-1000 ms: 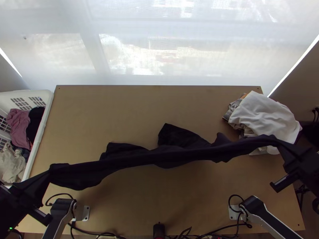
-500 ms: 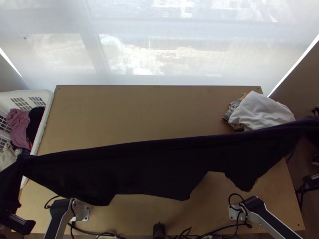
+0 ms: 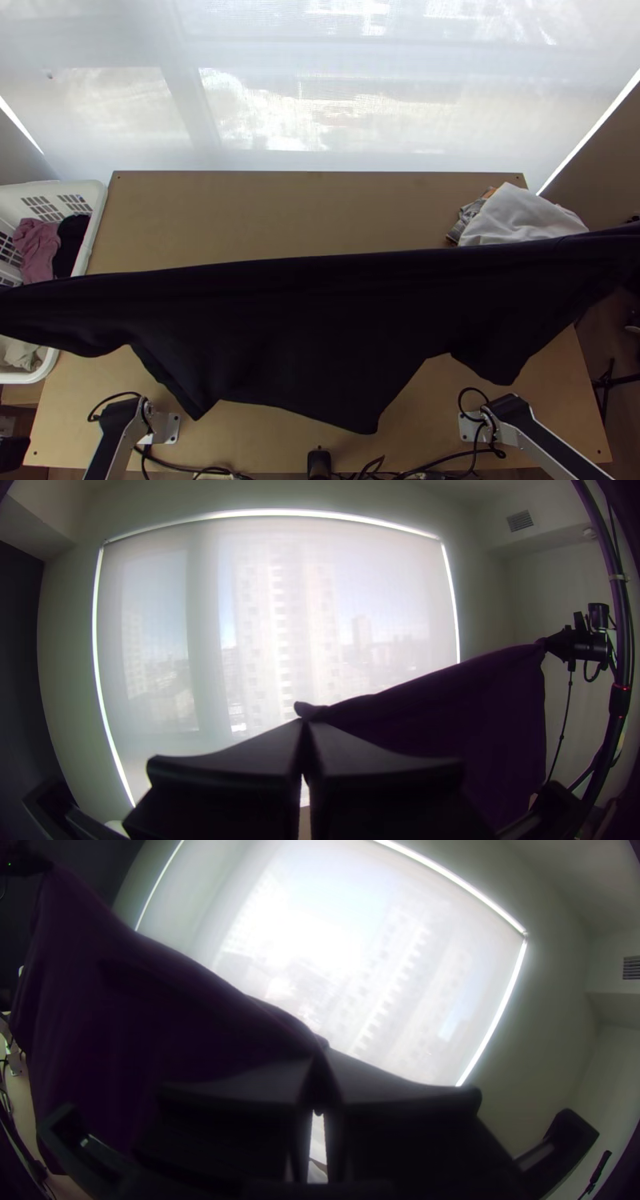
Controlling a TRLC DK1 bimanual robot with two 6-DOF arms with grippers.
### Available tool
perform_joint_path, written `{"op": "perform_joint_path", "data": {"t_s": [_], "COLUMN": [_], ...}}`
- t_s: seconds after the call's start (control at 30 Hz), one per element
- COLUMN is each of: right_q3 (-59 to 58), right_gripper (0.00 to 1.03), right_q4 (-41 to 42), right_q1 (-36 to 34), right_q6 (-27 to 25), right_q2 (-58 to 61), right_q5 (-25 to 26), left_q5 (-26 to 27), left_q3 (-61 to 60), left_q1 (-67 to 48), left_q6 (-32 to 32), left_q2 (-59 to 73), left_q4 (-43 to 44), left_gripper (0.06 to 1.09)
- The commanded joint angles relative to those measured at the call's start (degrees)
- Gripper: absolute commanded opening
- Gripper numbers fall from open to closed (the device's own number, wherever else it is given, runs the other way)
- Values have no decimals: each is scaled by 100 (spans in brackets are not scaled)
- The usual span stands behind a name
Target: Fold the t-shirt
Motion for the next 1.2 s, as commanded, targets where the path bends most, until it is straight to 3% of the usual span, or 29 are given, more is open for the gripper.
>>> {"op": "perform_joint_path", "data": {"t_s": [0.0, 0.2, 0.4, 0.77, 1.03, 1.17], "right_q3": [173, 375, 516, 463, -1005, -2235], "right_gripper": [2, 2, 2, 2, 2, 2], "right_q4": [-180, -241, -567, -892, -171, 664], "right_q1": [-60, -324, -1177, -1431, -1423, -1405], "right_q6": [19, -8, 10, 107, 344, 449], "right_q2": [52, 52, -71, -335, -493, -616], "right_q5": [-135, -407, -1400, -1558, -1567, -1567], "left_q5": [-29, -38, -38, -47, 129, 173], "left_q3": [195, 309, 414, 590, -1590, -3136], "left_q1": [71, 62, 62, 53, 291, 308], "left_q6": [-40, -40, -5, 57, 162, 145], "left_q2": [18, -44, -176, -255, -308, -220], "left_q4": [-75, -101, -330, -857, -57, 1006], "left_gripper": [9, 9, 9, 9, 9, 9]}}
